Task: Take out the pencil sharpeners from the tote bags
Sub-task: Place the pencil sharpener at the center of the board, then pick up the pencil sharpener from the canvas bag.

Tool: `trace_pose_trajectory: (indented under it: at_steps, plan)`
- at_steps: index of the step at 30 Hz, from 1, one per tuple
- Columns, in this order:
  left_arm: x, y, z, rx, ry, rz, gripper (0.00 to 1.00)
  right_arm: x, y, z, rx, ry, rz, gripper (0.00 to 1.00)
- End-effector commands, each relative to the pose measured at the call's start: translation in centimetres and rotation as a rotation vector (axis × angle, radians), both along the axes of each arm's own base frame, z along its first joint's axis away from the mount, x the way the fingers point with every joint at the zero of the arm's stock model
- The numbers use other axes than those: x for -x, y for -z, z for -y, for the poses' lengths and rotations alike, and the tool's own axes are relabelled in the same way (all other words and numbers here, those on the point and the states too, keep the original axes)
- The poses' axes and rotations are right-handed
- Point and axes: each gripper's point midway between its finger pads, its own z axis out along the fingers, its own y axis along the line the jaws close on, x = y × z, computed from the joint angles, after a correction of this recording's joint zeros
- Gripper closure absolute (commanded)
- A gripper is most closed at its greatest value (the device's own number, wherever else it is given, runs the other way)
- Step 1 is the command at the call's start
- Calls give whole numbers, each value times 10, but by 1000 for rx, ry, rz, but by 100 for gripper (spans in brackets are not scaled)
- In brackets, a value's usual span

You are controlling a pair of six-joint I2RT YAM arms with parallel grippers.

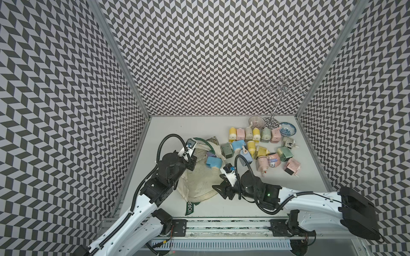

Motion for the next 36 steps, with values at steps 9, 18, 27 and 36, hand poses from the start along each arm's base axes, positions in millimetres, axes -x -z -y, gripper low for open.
trace_pose_trajectory:
  at_steps: [9, 18, 27, 36]
  plan:
    - [3, -47, 3, 79, 15, 111, 100, -78, 41, -36, 2, 418, -16, 16]
    - [5, -48, 4, 78, 22, 115, 100, -130, 58, -10, 173, 820, 108, 0]
    - [5, -46, 5, 75, 24, 111, 100, -152, 76, -39, 103, 707, 17, 1]
    - [4, -47, 4, 72, 17, 113, 100, -83, 51, -116, 7, 75, -43, 7]
